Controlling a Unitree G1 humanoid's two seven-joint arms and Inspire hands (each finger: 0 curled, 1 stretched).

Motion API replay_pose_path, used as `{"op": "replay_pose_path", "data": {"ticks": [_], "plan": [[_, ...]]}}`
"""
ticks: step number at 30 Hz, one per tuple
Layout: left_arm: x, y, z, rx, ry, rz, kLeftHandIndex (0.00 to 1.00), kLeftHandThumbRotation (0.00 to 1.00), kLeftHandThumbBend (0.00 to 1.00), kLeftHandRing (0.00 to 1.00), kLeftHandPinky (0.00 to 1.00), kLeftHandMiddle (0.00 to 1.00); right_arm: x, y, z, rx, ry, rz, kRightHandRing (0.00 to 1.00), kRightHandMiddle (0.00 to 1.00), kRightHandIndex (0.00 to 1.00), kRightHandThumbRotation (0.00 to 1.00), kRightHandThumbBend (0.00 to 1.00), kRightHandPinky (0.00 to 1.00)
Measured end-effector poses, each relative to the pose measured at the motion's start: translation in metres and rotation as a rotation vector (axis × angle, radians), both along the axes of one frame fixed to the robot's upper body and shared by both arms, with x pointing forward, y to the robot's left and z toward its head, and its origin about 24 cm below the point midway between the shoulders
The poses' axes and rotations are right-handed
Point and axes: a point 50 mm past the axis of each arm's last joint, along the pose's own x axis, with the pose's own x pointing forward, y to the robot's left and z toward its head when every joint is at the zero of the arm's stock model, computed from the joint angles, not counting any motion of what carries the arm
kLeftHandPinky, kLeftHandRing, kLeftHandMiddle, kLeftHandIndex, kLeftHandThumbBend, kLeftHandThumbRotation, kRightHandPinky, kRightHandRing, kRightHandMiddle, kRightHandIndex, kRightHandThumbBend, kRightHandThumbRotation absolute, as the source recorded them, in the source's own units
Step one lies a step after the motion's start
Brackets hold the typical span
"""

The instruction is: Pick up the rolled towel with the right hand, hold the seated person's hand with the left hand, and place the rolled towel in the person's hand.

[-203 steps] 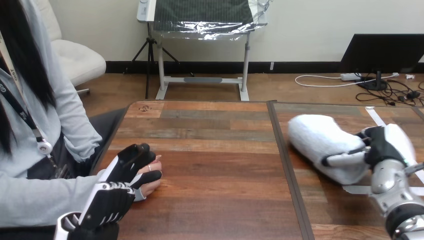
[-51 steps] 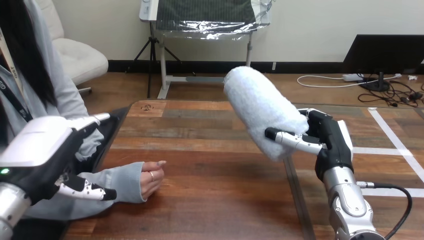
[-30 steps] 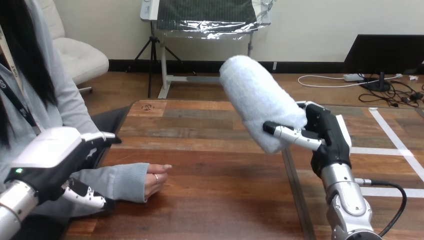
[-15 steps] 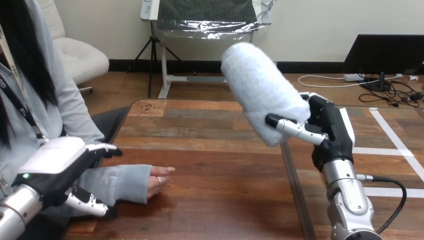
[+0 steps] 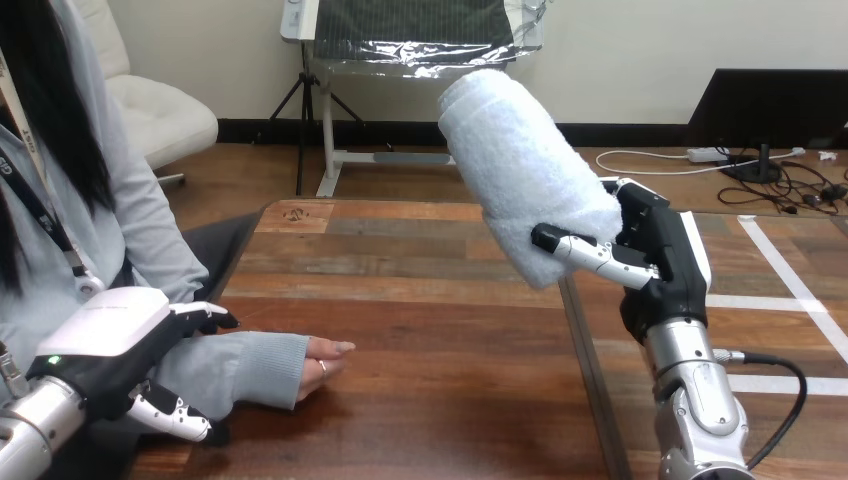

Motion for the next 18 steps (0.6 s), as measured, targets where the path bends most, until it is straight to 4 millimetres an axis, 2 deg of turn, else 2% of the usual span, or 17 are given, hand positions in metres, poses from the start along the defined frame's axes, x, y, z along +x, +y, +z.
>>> {"op": "replay_pose_path", "data": {"ticks": [12, 18], "plan": [[0.005, 0.002, -0.009, 0.021, 0.031, 0.014, 0.77, 0.32, 1.0, 0.74, 0.76, 0.76, -0.003, 0.004, -0.002, 0.013, -0.013, 0.03, 0.4, 0.48, 0.46, 0.0, 0.82, 0.32], [0.008, 0.003, -0.011, 0.026, 0.033, 0.022, 0.74, 0.28, 1.0, 0.72, 0.72, 0.74, -0.005, 0.004, -0.003, 0.016, -0.02, 0.038, 0.4, 0.47, 0.46, 0.0, 0.82, 0.32]]}}
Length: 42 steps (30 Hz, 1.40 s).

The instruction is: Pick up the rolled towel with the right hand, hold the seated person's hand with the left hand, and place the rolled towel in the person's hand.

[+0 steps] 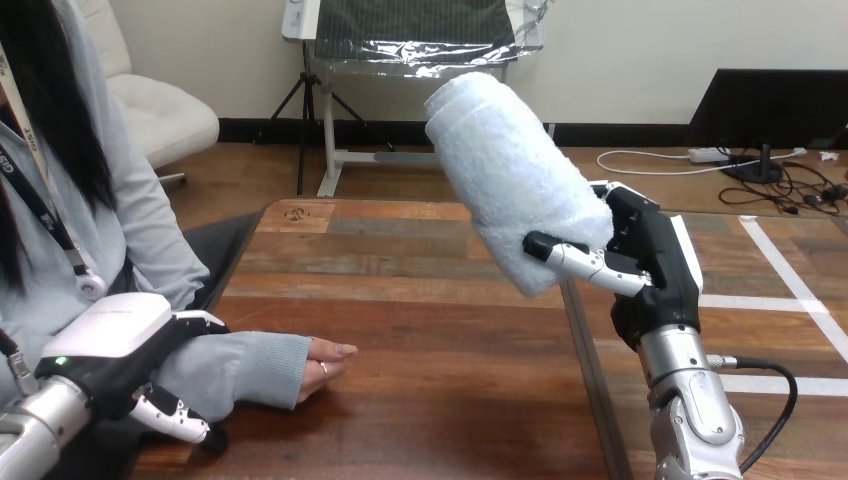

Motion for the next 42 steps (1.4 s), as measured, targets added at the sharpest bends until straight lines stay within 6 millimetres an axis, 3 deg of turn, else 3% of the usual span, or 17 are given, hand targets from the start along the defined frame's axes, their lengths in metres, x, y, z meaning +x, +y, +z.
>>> {"op": "replay_pose_path", "data": {"ticks": [17, 42], "plan": [[0.01, -0.004, 0.0, -0.015, -0.005, -0.011, 0.64, 0.16, 1.0, 0.6, 0.54, 0.63, -0.005, -0.002, 0.001, 0.007, -0.039, 0.008, 0.4, 0.47, 0.45, 0.0, 0.79, 0.32], [0.013, -0.011, -0.002, -0.089, -0.02, -0.013, 0.52, 0.0, 0.94, 0.48, 0.44, 0.53, -0.011, 0.002, 0.0, 0.008, -0.06, 0.026, 0.39, 0.47, 0.45, 0.0, 0.79, 0.31]]}}
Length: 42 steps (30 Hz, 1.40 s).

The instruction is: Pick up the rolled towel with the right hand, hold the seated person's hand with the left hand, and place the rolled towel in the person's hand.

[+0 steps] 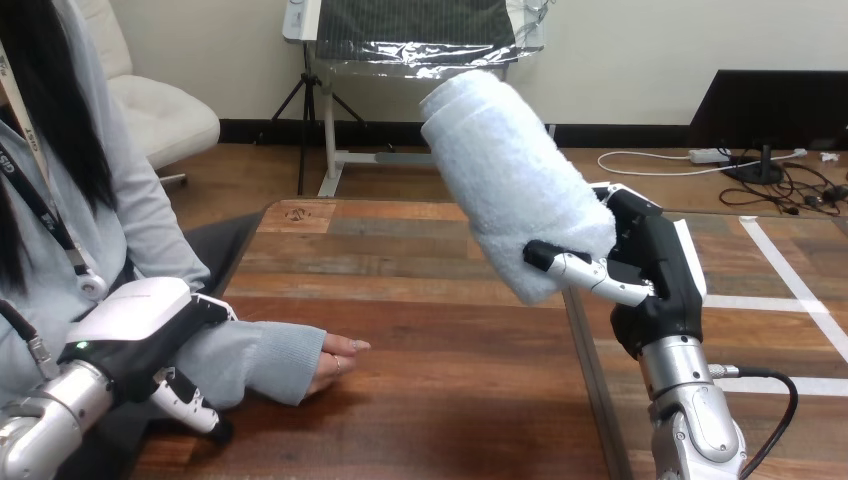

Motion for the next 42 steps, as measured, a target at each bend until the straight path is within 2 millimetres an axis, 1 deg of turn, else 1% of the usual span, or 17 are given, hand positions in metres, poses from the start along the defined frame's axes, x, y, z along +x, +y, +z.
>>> {"op": "replay_pose_path", "data": {"ticks": [2, 4, 11, 20, 27, 42], "plan": [[0.0, -0.001, -0.001, -0.006, 0.0, 0.0, 0.52, 0.0, 0.93, 0.47, 0.42, 0.52, 0.0, 0.001, 0.0, -0.001, 0.0, 0.007, 0.39, 0.47, 0.45, 0.0, 0.78, 0.31], [0.001, -0.002, -0.001, -0.014, 0.0, 0.007, 0.49, 0.0, 0.93, 0.44, 0.39, 0.49, 0.0, 0.001, 0.0, -0.003, 0.0, 0.012, 0.39, 0.47, 0.45, 0.0, 0.78, 0.31], [0.001, -0.002, -0.001, -0.018, -0.002, 0.01, 0.45, 0.0, 0.92, 0.39, 0.34, 0.45, -0.001, 0.002, -0.001, -0.01, 0.004, 0.02, 0.39, 0.47, 0.45, 0.0, 0.78, 0.31], [0.001, -0.002, -0.001, -0.019, -0.001, 0.01, 0.41, 0.0, 0.9, 0.35, 0.3, 0.41, -0.002, 0.004, -0.003, -0.016, 0.012, 0.024, 0.4, 0.48, 0.45, 0.0, 0.78, 0.32], [0.001, -0.002, -0.001, -0.018, 0.004, 0.013, 0.41, 0.0, 0.9, 0.35, 0.29, 0.41, -0.003, 0.005, -0.005, -0.024, 0.02, 0.026, 0.4, 0.48, 0.46, 0.0, 0.77, 0.33], [0.001, -0.004, 0.0, -0.019, 0.005, 0.009, 0.37, 0.0, 0.86, 0.3, 0.24, 0.37, -0.006, 0.008, -0.013, -0.039, 0.06, 0.041, 0.41, 0.48, 0.46, 0.0, 0.76, 0.34]]}}
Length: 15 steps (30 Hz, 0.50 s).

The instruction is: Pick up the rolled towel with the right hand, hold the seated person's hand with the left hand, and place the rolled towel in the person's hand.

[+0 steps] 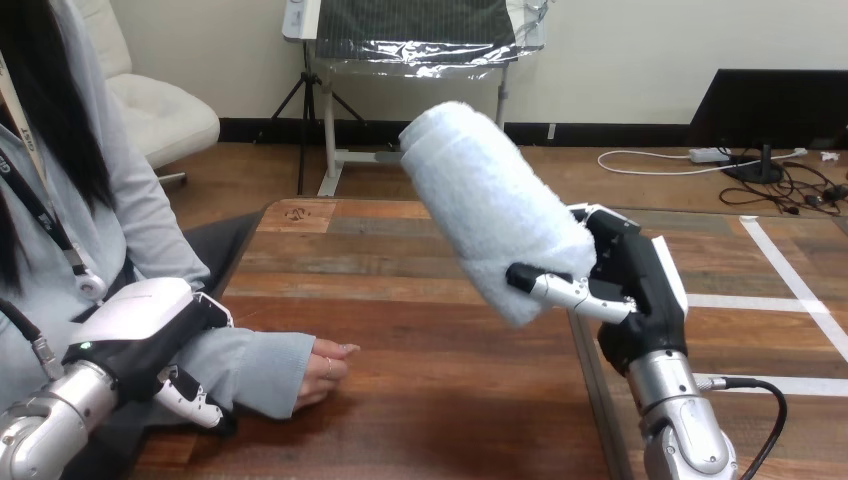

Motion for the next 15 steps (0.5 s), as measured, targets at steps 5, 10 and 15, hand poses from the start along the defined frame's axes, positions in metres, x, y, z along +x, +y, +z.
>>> {"op": "replay_pose_path", "data": {"ticks": [5, 10, 15], "plan": [[-0.0009, -0.0007, -0.0002, -0.006, 0.0, -0.003, 0.36, 0.0, 0.84, 0.29, 0.23, 0.36, -0.0006, 0.0015, -0.0018, -0.015, 0.011, 0.001, 0.41, 0.48, 0.46, 0.0, 0.77, 0.33], [-0.0011, -0.0016, 0.0002, -0.011, 0.005, -0.005, 0.35, 0.0, 0.85, 0.28, 0.23, 0.36, -0.0011, 0.0026, -0.0034, -0.026, 0.02, 0.005, 0.4, 0.48, 0.46, 0.0, 0.77, 0.32], [-0.001, -0.0027, 0.0015, -0.018, 0.01, -0.006, 0.36, 0.0, 0.85, 0.29, 0.24, 0.36, -0.0018, 0.0038, -0.0052, -0.031, 0.029, 0.01, 0.39, 0.48, 0.46, 0.0, 0.77, 0.32]]}}
